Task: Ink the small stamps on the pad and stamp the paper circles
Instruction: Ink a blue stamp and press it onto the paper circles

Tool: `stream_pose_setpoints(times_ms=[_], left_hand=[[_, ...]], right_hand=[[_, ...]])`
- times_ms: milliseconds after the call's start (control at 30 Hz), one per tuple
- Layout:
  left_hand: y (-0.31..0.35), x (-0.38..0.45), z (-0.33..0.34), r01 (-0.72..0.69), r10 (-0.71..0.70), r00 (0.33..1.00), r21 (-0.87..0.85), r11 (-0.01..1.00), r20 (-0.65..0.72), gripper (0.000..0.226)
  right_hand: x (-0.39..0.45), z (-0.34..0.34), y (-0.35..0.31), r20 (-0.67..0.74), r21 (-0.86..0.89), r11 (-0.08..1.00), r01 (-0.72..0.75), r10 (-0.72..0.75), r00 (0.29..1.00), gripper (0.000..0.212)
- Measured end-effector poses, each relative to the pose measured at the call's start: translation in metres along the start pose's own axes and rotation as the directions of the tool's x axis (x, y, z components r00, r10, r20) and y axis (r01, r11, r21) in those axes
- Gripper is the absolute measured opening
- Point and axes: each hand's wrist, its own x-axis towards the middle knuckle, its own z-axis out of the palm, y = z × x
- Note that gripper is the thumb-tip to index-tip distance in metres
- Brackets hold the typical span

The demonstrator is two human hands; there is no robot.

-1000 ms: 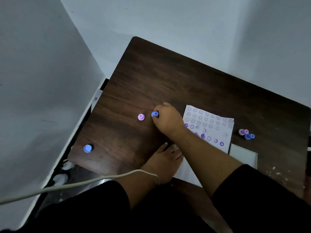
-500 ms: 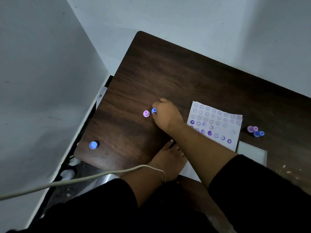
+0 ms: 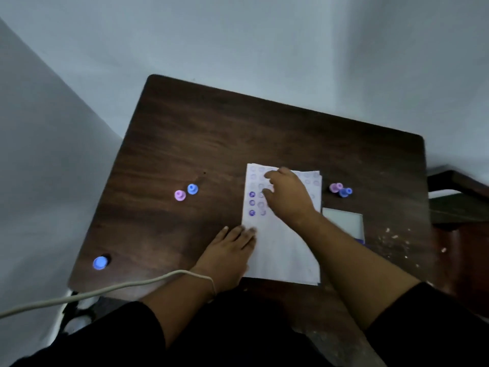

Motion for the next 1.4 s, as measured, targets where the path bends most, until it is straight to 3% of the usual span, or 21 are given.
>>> stream_pose_setpoints(times_ms=[267, 367, 467, 567, 700, 967, 1233, 1400], left_hand=[[0.007, 0.004, -0.007, 0.022, -0.022, 1.0, -0.016, 1.0, -0.018, 0.083], [0.011, 0.007, -0.007, 0.02, -0.02, 1.0, 0.034, 0.999, -0.01, 0.083], [0.011, 0.012, -0.005, 0.003, 0.003, 0.997, 0.081, 0.997, -0.075, 0.068], [0.018, 0.02, -0.016, 0.0, 0.016, 0.993, 0.135, 0.991, -0.119, 0.058], [0.036, 0.04, -0.034, 0.02, -0.012, 0.997, 0.118, 0.993, -0.072, 0.053], [0.083, 0.061, -0.037, -0.039, 0.04, 0.999, 0.075, 0.996, -0.016, 0.056], [0.117, 0.081, -0.039, -0.141, 0.141, 0.99, 0.083, 0.987, 0.003, 0.056], [0.134, 0.094, -0.042, -0.16, 0.16, 0.987, 0.041, 0.986, 0.021, 0.058]], right_hand=[[-0.037, -0.07, 0.143, -0.181, 0.012, 0.948, -0.319, 0.316, 0.932, 0.033], [-0.039, -0.077, 0.173, -0.133, -0.012, 0.926, -0.377, 0.372, 0.919, 0.038], [-0.036, -0.077, 0.187, -0.049, -0.016, 0.906, -0.424, 0.423, 0.905, 0.043], [-0.032, -0.071, 0.194, -0.013, 0.013, 0.911, -0.412, 0.412, 0.911, 0.041], [-0.026, -0.061, 0.201, -0.032, 0.024, 0.935, -0.353, 0.353, 0.935, 0.022], [-0.018, -0.048, 0.214, 0.0, 0.024, 0.958, -0.287, 0.287, 0.958, 0.009], [-0.037, -0.045, 0.222, -0.005, 0.078, 0.97, -0.231, 0.232, 0.973, 0.007], [-0.077, -0.05, 0.221, 0.081, 0.116, 0.964, -0.239, 0.231, 0.97, 0.015]])
